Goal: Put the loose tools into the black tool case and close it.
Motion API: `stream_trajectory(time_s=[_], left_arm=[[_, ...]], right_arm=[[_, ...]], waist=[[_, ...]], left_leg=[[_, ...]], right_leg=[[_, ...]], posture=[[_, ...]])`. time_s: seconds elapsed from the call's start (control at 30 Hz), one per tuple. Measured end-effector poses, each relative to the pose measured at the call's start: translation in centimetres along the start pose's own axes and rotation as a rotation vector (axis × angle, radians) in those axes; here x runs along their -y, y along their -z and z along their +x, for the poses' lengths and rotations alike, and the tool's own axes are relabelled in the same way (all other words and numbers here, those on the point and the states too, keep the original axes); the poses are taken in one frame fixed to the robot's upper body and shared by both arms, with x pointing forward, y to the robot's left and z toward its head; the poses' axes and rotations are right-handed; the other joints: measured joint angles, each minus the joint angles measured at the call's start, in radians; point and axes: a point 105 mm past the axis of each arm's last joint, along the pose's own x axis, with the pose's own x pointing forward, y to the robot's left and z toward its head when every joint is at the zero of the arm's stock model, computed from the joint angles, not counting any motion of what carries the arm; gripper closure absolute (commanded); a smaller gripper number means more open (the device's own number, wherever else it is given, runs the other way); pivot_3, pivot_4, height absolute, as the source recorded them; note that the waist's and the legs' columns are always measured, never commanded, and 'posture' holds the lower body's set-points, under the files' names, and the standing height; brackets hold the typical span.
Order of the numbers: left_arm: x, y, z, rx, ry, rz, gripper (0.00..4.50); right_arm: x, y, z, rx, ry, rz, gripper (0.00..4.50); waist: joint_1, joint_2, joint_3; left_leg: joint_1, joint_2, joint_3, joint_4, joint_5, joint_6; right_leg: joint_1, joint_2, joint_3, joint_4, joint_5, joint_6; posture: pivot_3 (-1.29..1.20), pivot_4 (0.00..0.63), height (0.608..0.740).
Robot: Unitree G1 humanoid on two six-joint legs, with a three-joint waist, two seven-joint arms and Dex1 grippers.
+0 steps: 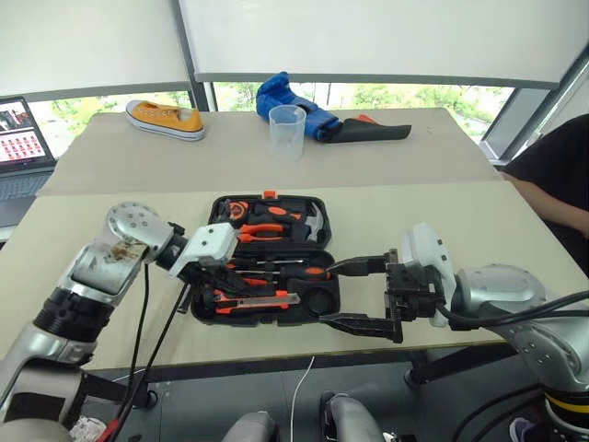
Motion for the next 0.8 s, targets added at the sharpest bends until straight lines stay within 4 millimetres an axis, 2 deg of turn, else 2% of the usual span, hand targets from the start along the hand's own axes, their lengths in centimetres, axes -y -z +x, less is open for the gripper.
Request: stream_trajectory(time_s=[0.17,0.3,0.63,0.8], left_arm=[[-1.2,2.6,0.8,-0.084,-0.056,0.012,4.40],[-1.1,4.4,1.6,-0.119,-0.054,0.019,4.40],[-0.7,4.5,1.7,-0.139,-0.054,0.103,4.40],[-1.1,4.2,1.9,-0.114,-0.053,0.064,4.40]], right_arm=[[0.0,0.1,0.0,-0.001,0.004,0.003,0.00],[-0.1,0.2,0.0,-0.003,0.007,0.006,0.00],[-0.1,0.5,0.0,-0.005,0.026,0.017,0.00],[0.0,0.5,0.0,-0.005,0.036,0.016,0.00]], waist=[[0.002,0.000,0.000],[0.002,0.000,0.000],[0.002,0.000,0.000],[0.007,0.000,0.000]], left_leg=[[0.001,0.000,0.000,0.001,0.000,0.000],[0.000,0.000,0.000,0.002,0.000,0.000],[0.000,0.000,0.000,0.002,-0.001,0.000],[-0.001,0.000,0.000,0.003,-0.001,0.000]], right_leg=[[0.000,0.000,0.001,0.000,0.000,0.000],[0.000,0.000,0.001,0.000,0.000,0.000],[0.001,0.000,0.001,0.000,0.000,0.000],[0.001,0.000,0.000,0.000,0.000,0.000]], posture=[[0.00,0.150,0.731],[0.00,0.150,0.731],[0.00,0.150,0.731],[0.00,0.150,0.731]])
